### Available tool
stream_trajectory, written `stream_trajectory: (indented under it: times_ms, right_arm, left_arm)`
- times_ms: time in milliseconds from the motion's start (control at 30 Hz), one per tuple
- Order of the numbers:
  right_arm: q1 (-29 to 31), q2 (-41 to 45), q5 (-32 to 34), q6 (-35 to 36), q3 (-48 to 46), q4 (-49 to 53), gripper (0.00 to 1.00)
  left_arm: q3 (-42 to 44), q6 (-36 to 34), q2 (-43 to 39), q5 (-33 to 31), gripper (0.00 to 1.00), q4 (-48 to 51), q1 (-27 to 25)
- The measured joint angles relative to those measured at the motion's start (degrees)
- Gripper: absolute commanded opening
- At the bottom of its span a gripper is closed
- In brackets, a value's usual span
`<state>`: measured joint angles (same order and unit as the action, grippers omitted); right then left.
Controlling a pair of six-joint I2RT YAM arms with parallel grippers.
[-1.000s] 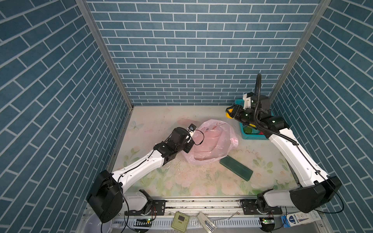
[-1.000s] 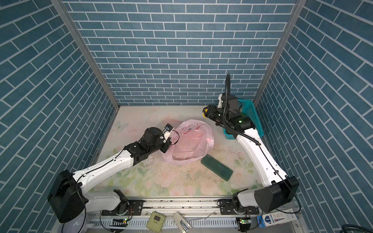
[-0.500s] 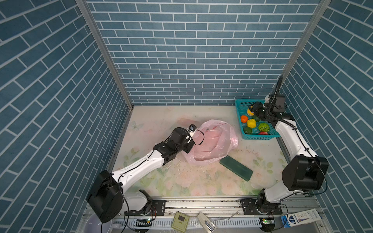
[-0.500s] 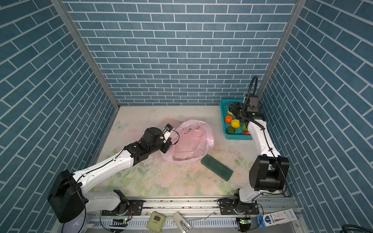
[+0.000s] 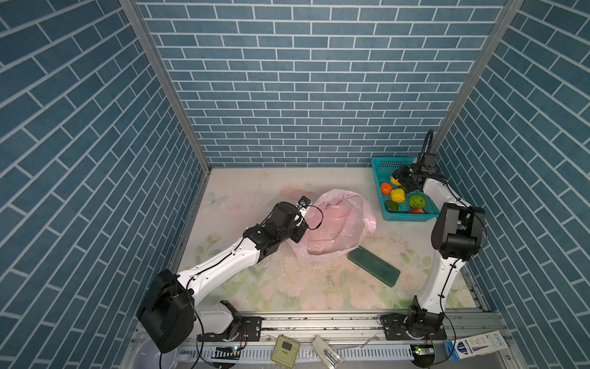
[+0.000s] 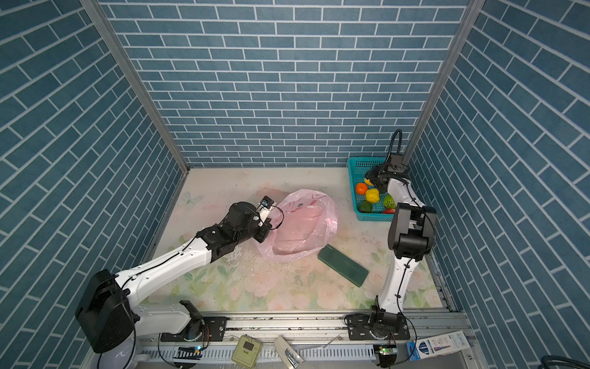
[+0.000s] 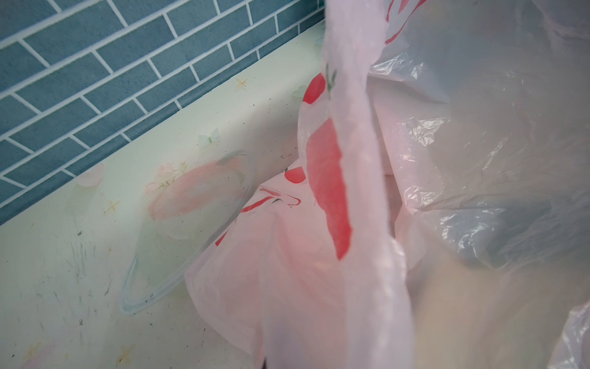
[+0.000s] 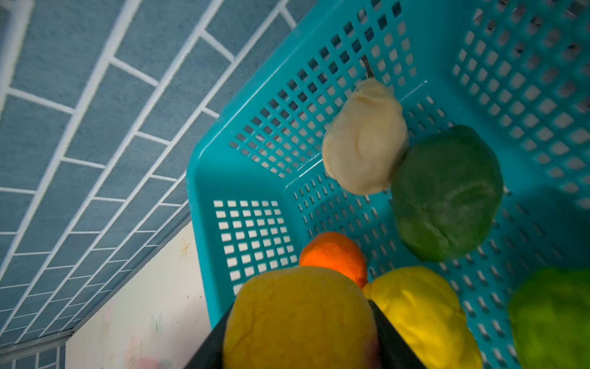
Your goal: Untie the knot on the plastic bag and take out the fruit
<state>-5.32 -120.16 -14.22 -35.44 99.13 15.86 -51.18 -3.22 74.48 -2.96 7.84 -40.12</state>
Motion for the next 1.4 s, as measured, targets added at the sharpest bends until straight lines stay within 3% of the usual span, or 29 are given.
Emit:
stream_trajectory:
  times_ms: [200,400,733,1000,1400]
  right_arm:
    - [0.0,-8.7,0.0,1.0,10.7,1.2,0.64]
    - [0.0,-11.8,0.0,1.4,12.7,3.5,0.75]
    - [0.1,-10.9,-0.1,2.5,12.5,4.5,0.77]
    - [0.9,1.4,0.0,3.4,3.1,3.8,0.77]
    - [6.3,26.2,0.0,4.3,-20.3,2.1,0.78]
  left_arm:
    - [-0.1,0.3,0.4,-0.7,0.00,0.0,-0.7]
    - [-1.1,0.5,1.4,-1.4,0.00,0.0,-0.9]
    - [-1.6,0.9,1.5,-2.4,0.00,0.0,-1.1]
    - [-1.6,1.0,1.5,-3.5,0.00,-0.5,-1.1]
    - [-3.3,1.6,7.1,-4.5,0.00,-5.9,0.9]
